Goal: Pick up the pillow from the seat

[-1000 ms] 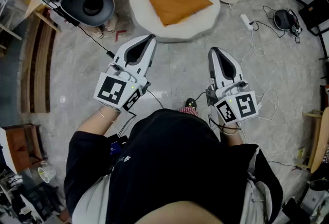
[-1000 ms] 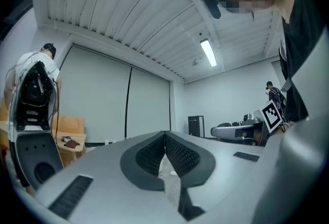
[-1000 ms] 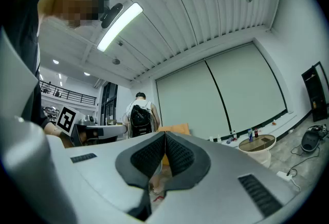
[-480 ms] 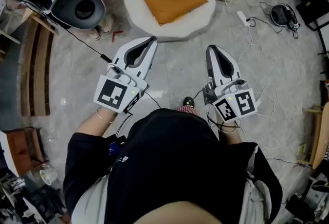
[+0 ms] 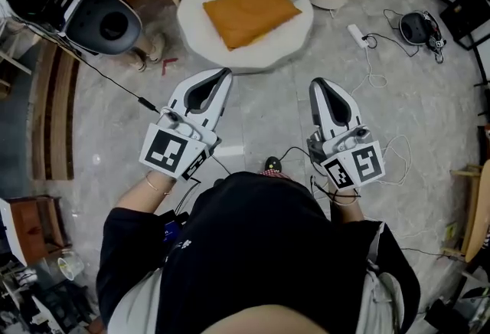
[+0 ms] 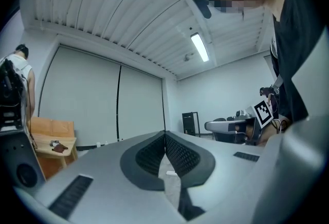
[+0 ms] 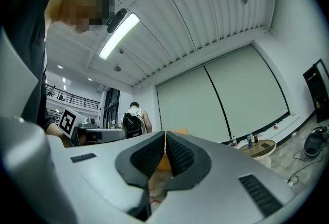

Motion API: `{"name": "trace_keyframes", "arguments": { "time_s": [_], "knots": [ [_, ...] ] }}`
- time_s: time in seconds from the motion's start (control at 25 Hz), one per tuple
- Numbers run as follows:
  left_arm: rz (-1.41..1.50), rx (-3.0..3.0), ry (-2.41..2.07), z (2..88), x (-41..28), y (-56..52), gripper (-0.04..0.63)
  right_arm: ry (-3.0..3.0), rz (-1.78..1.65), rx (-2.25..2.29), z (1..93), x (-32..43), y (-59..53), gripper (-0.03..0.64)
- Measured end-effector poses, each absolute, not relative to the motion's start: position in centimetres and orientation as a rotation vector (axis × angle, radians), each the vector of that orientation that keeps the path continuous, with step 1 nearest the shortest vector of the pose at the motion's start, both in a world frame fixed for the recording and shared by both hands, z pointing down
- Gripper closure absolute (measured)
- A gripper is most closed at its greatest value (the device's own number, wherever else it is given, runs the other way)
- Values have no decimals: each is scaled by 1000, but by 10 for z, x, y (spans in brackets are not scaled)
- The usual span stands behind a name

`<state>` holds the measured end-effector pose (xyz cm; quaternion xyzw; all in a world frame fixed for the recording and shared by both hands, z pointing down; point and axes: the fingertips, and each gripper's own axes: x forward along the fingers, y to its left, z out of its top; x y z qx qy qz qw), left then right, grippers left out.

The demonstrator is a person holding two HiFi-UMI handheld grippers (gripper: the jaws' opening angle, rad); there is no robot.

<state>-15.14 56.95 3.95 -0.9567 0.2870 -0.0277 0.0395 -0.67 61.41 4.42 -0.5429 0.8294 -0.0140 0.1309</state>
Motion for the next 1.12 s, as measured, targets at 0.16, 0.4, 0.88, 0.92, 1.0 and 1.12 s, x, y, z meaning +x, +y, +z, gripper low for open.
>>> {"name": "trace_keyframes", "arguments": {
  "time_s": [0.16,0.4,0.88,0.92,1.0,1.12],
  "knots": [
    [-59,-2968,958,46,-125,562,586,2407,-77,-1540,48,27,612,595],
    [-165,-2952,992,48,-98,560,586,2402,-127,-1497,54,68,604,594],
    [-36,-3008,1013,25,-85,540,586,2294,-175,-1495,42,99,585,594],
    [-43,-3013,995,26,-83,538,586,2302,-167,-1500,41,97,583,595],
    [-48,-3025,963,28,-79,534,586,2324,-160,-1513,44,94,579,595],
    [-45,-3039,941,32,-74,523,586,2331,-156,-1530,47,94,574,594]
  ]
}}
